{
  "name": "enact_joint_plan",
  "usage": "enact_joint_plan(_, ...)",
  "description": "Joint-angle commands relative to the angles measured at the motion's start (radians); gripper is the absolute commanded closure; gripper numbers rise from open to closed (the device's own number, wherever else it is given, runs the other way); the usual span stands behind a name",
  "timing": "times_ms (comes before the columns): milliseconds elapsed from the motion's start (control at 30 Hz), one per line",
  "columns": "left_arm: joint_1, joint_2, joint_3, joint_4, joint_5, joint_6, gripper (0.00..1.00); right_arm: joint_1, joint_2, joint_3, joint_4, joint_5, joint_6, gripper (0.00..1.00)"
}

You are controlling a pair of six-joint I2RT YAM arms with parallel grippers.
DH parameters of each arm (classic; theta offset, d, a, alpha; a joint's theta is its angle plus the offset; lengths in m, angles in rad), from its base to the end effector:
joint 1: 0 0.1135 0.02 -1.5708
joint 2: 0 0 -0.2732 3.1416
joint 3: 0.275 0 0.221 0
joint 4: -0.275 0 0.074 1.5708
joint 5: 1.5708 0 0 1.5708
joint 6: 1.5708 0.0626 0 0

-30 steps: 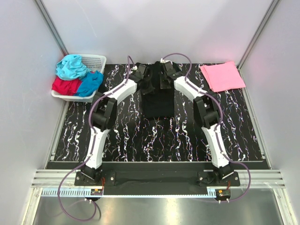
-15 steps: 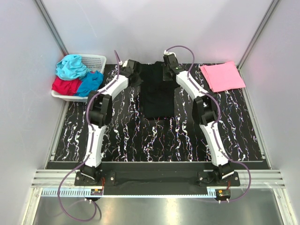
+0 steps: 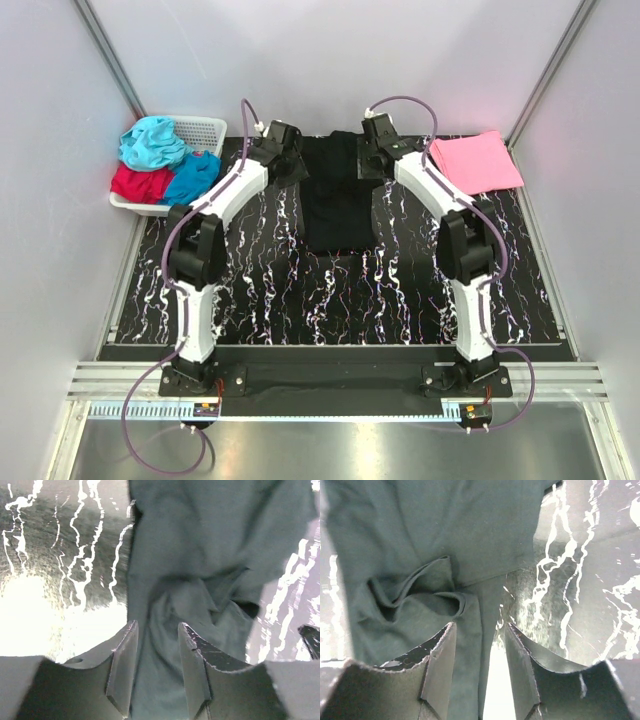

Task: Fold and stack the t-shirts
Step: Fold the tshirt

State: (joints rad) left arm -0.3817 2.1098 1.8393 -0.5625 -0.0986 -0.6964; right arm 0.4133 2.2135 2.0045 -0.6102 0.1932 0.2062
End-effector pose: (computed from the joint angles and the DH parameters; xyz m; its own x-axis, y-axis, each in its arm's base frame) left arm 0.4412 -0.1704 0.2481 -0.7252 -0.3968 -0.5628 -0.2032 0.9042 -0.3756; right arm 0.4597 0.1885 0.2478 -0.7110 -0.0924 -0.6971 -0.1313 0.9913 0.0025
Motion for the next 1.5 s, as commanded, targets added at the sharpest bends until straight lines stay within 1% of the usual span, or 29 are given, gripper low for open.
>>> enact_joint_plan(0,0.006,-0.045,0.021,-0.056,0.003,-0.011,0.57,0.004,-0.109,-0.061,0.059,0.006,0.027,0.49)
enact_joint_plan(33,0.001,-0.034,0.029,-0.074,0.011,-0.018,0.57,0.004,-0.107,-0.072,0.064,-0.014,0.033,0.5)
enact_joint_plan(100,-0.005,0.012,0.075,-0.124,0.026,-0.017,0.6,0.004,-0.091,-0.084,0.066,-0.041,0.044,0.54)
enact_joint_plan(133,-0.005,0.053,0.098,-0.143,0.03,-0.015,0.66,0.005,-0.083,-0.085,0.067,-0.058,0.05,0.58)
enact_joint_plan(167,-0.006,0.073,0.139,-0.161,0.046,-0.015,0.7,0.004,-0.068,-0.088,0.066,-0.067,0.058,0.66)
enact_joint_plan(200,-0.006,0.088,0.153,-0.177,0.056,-0.017,0.74,0.005,-0.058,-0.087,0.066,-0.077,0.061,0.71)
enact_joint_plan(267,-0.008,0.122,0.181,-0.178,0.069,-0.02,0.81,0.004,-0.041,-0.084,0.066,-0.081,0.068,0.77)
enact_joint_plan(400,-0.017,0.177,0.248,-0.189,0.091,-0.014,0.85,0.004,0.005,-0.064,0.07,-0.086,0.068,0.8)
enact_joint_plan(533,-0.029,0.258,0.349,-0.231,0.129,-0.009,0.87,0.004,0.038,-0.024,0.07,-0.11,0.081,0.8)
enact_joint_plan(800,-0.042,0.302,0.38,-0.235,0.184,-0.009,0.9,0.005,0.107,0.033,0.066,-0.141,0.088,0.81)
enact_joint_plan(1067,-0.043,0.312,0.403,-0.234,0.236,-0.008,0.93,0.007,0.158,0.097,0.047,-0.159,0.084,0.83)
enact_joint_plan(1233,-0.043,0.325,0.419,-0.221,0.226,-0.023,0.93,0.005,0.179,0.128,0.043,-0.156,0.079,0.83)
enact_joint_plan(1400,-0.043,0.351,0.42,-0.139,0.215,-0.041,0.93,0.007,0.247,0.184,0.044,-0.149,0.067,0.85)
enact_joint_plan(1467,-0.043,0.383,0.445,-0.128,0.206,-0.045,0.94,0.005,0.281,0.217,0.044,-0.144,0.061,0.85)
